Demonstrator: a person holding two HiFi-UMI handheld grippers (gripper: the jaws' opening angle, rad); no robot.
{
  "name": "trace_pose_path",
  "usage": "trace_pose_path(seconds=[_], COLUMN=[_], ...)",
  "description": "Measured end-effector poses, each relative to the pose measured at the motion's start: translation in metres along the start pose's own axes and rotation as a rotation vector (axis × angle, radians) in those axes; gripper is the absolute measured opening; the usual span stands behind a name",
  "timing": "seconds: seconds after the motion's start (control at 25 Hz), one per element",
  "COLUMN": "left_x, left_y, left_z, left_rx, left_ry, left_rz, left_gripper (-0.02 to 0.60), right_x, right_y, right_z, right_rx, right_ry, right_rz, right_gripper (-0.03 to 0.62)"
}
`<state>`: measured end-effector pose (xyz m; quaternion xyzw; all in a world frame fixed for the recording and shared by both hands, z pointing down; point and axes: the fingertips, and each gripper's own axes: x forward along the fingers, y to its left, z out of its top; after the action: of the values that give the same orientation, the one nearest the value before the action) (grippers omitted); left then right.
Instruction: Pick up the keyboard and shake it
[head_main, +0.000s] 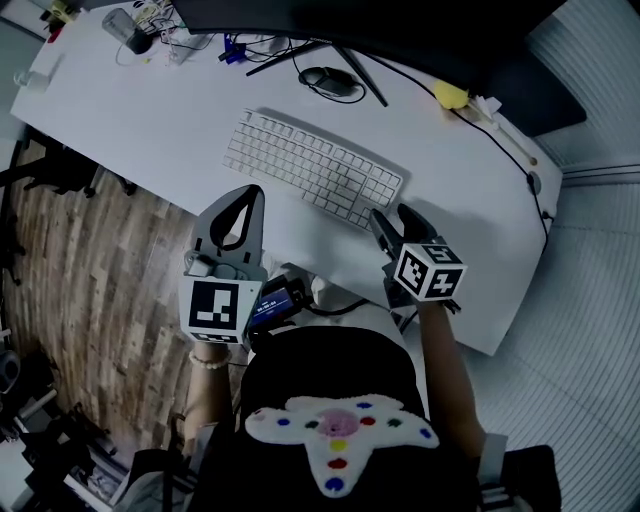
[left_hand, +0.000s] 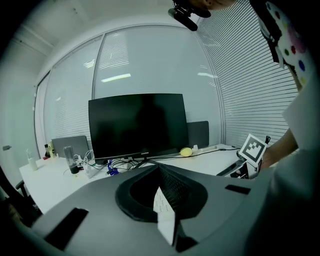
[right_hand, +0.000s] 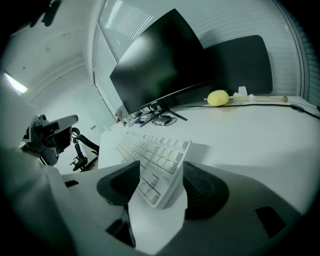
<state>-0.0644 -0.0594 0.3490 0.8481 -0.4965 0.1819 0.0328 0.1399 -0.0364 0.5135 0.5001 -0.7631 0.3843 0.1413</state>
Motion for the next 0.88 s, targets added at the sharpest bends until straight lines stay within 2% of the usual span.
trace_pose_path(seconds=[0.48,0.88], left_x=[0.012,0.026], left_y=[0.023,0.038], left_z=[-0.011,-0.018], left_rx=[-0.002,-0.011], left_ry=[0.038,0.06], left_rz=[-0.018,-0.043], left_gripper=[0.017,0.017], right_x=[0.031,0.038], right_y=[-0.012,-0.013], right_z=[-0.023,-0.021], right_rx=[0.078,0.08], right_ry=[0.09,0.135], right_rz=[-0.004,0.021], right_gripper=[0.291,0.291])
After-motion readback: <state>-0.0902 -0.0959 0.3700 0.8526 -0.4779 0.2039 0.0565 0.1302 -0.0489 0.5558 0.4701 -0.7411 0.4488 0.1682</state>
